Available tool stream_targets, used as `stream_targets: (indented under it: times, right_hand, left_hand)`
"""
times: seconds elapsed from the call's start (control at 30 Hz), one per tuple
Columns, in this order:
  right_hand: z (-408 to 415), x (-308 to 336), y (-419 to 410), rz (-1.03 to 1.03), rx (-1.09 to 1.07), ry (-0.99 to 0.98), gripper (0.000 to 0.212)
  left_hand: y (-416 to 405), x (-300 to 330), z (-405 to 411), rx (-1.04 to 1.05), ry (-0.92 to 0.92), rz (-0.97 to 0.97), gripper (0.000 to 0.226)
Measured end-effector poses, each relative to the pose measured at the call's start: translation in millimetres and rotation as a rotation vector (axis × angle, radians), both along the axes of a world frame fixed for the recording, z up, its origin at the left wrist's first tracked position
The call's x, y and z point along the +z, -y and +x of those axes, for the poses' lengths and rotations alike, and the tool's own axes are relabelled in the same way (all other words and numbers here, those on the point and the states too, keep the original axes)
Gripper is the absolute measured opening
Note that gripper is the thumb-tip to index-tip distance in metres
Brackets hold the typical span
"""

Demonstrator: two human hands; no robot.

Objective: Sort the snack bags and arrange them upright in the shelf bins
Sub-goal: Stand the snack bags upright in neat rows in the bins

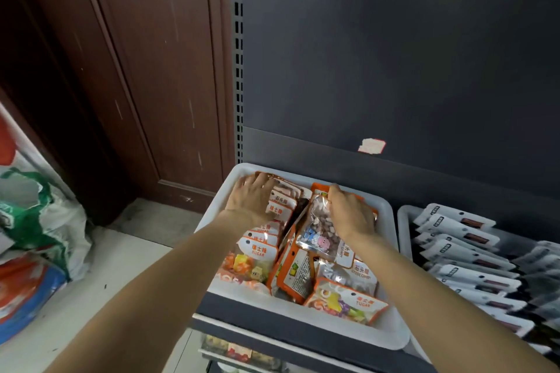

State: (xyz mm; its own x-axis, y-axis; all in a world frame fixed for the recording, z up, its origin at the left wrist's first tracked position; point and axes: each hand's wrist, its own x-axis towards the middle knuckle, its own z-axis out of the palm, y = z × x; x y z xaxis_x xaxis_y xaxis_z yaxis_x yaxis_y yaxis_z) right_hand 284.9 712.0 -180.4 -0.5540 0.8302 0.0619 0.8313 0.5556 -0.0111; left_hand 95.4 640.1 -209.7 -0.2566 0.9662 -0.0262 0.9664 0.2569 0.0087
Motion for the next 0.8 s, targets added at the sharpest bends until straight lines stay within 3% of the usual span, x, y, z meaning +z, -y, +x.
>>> stream_targets:
  times: [0.13,0.33,0.5,0.63,0.8]
  right_hand:
    - [-6,-2,-7,0.031,-0.043,0.018,0.039]
    - [-17,2,-16,0.062,-0.103,-0.164,0.024]
    - [-28,5,-14,0.034,-0.054,-0.191,0.026]
    - [-42,10,-9,0.109,0.129,-0.164,0.021]
    - [-81,12,-2,0.135,0.513,-0.078,0.031]
  left_hand:
    - [0,5,-9,0.022,0.06,0.087,0.06]
    - [28,-7,-15,-0.056,0.006,-0.003,0.05]
    - [40,-4,-18,-0.048,0.261,-0.141,0.043]
    - [52,3,-12,0.023,0.471,-0.103,0.034]
    - [57,15,-18,0.048,0.489,0.013,0.028]
